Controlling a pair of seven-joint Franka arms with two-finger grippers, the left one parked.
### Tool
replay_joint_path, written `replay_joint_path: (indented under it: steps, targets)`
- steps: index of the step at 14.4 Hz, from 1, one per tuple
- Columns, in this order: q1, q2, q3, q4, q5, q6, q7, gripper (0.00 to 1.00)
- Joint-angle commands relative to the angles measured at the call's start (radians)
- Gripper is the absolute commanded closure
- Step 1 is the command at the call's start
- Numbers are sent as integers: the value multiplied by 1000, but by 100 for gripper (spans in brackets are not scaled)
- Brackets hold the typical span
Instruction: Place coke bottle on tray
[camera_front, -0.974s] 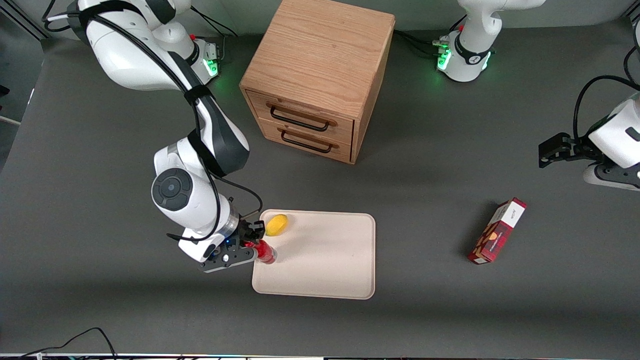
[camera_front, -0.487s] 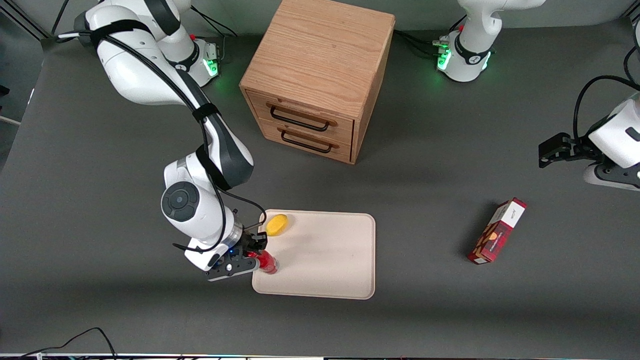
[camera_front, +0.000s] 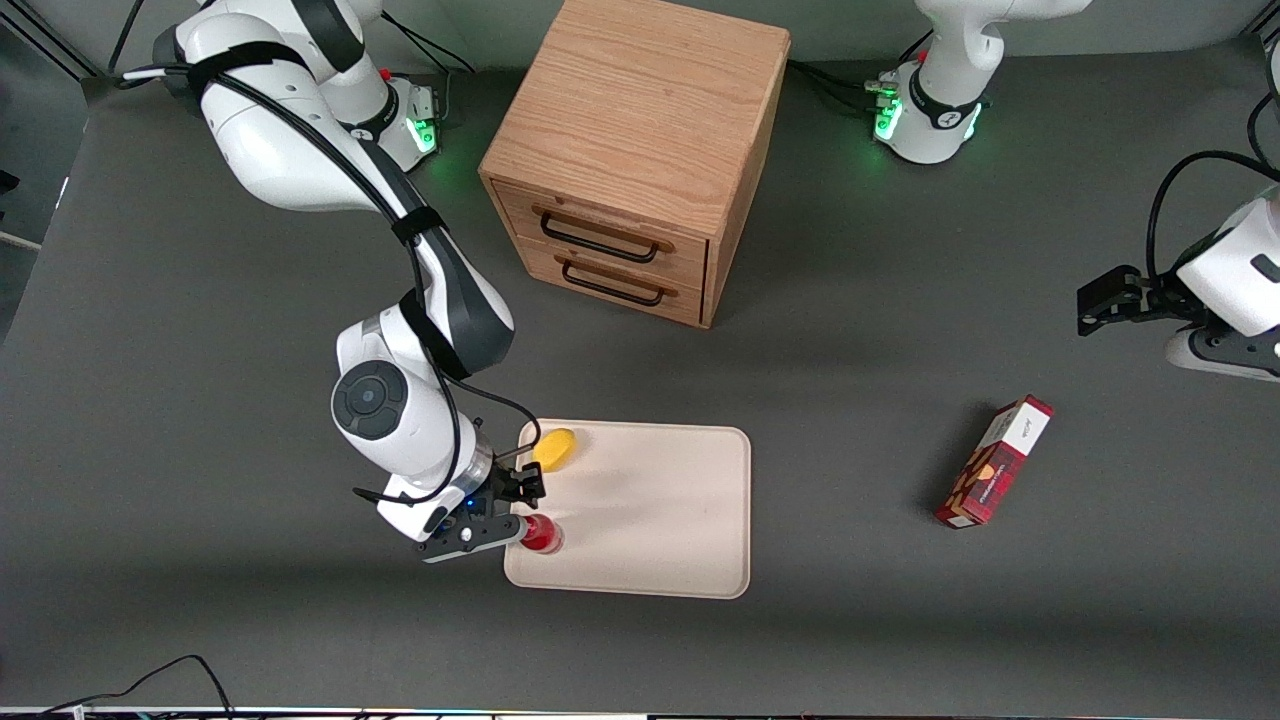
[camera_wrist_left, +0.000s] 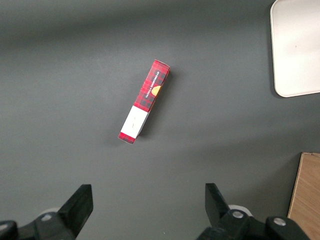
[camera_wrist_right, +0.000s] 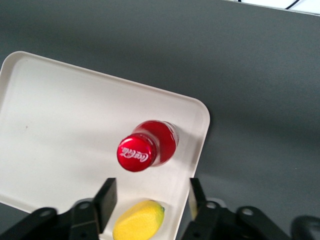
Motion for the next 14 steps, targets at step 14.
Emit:
replay_joint_path:
  steps: [14]
  targets:
    - [-145, -604, 5, -544, 1, -172, 48, 0]
